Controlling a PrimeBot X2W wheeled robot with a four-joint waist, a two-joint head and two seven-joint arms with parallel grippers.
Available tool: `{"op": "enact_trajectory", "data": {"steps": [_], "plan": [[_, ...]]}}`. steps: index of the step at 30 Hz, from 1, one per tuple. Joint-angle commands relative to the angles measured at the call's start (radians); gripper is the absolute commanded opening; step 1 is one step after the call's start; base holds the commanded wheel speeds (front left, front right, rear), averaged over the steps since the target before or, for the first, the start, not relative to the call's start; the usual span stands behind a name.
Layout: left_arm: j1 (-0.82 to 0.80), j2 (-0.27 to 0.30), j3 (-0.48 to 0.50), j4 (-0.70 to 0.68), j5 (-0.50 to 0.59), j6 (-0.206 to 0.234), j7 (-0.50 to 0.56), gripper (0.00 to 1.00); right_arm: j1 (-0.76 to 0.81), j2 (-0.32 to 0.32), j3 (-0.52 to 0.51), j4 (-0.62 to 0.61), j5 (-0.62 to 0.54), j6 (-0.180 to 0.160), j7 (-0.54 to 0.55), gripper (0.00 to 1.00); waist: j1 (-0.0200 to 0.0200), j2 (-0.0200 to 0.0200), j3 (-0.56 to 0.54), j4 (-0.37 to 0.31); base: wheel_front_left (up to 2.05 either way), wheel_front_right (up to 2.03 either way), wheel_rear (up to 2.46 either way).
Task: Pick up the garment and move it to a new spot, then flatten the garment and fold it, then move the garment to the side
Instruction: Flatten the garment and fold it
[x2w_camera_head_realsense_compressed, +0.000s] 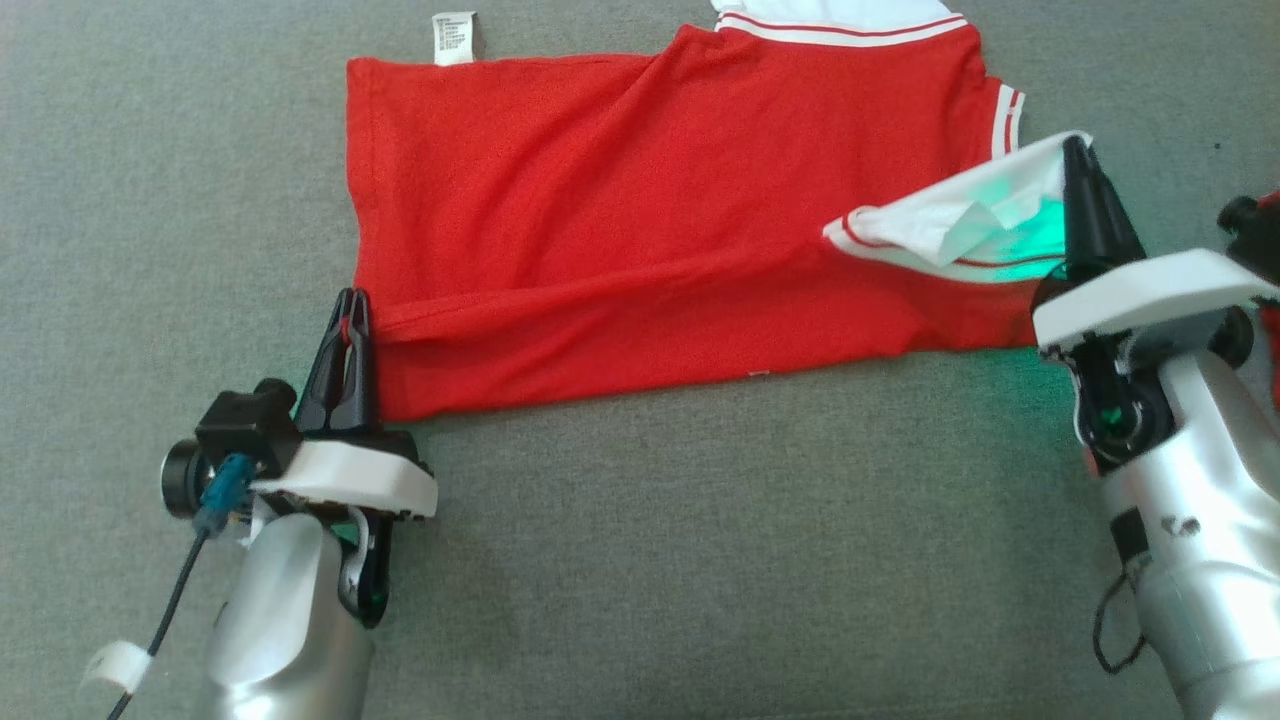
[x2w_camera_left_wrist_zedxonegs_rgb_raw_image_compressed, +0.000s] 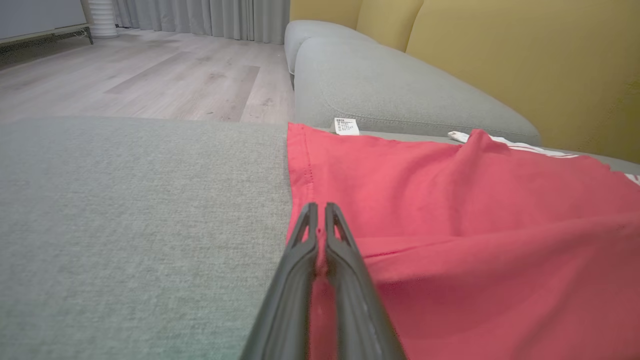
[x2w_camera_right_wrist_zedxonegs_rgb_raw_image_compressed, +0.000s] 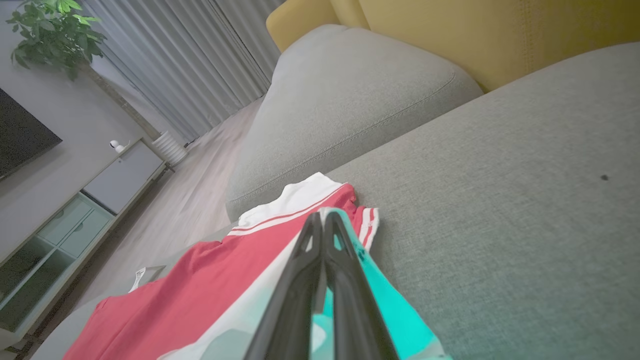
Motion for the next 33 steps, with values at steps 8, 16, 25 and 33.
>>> {"op": "enact_trajectory", "data": {"steps": [8, 16, 25, 33], "plan": [[-0.016, 0.01, 0.035, -0.03, 0.023, 0.076, -0.005, 1.0, -0.078, 0.007, 0.04, 0.085, -0.096, -0.001, -0.129, 1.0, -0.0001, 0.0, -0.017, 0.006, 0.0, 0.0, 0.0], [0.082, 0.01, 0.025, -0.111, 0.06, 0.108, -0.005, 1.0, 0.039, 0.016, -0.054, -0.024, -0.389, -0.001, -0.138, 1.0, -0.0001, 0.0, -0.07, 0.013, 0.0, 0.0, 0.0], [0.239, 0.01, 0.01, -0.166, 0.064, 0.133, -0.005, 1.0, 0.271, 0.11, -0.105, -0.093, -0.581, -0.001, -0.138, 1.0, -0.0001, 0.0, -0.176, 0.021, 0.0, 0.0, 0.0], [0.346, 0.01, -0.007, -0.173, 0.047, 0.129, -0.005, 1.0, 0.379, 0.141, -0.121, -0.072, -0.592, -0.001, -0.138, 1.0, -0.0001, 0.0, -0.254, 0.019, 0.0, 0.0, 0.0]]}}
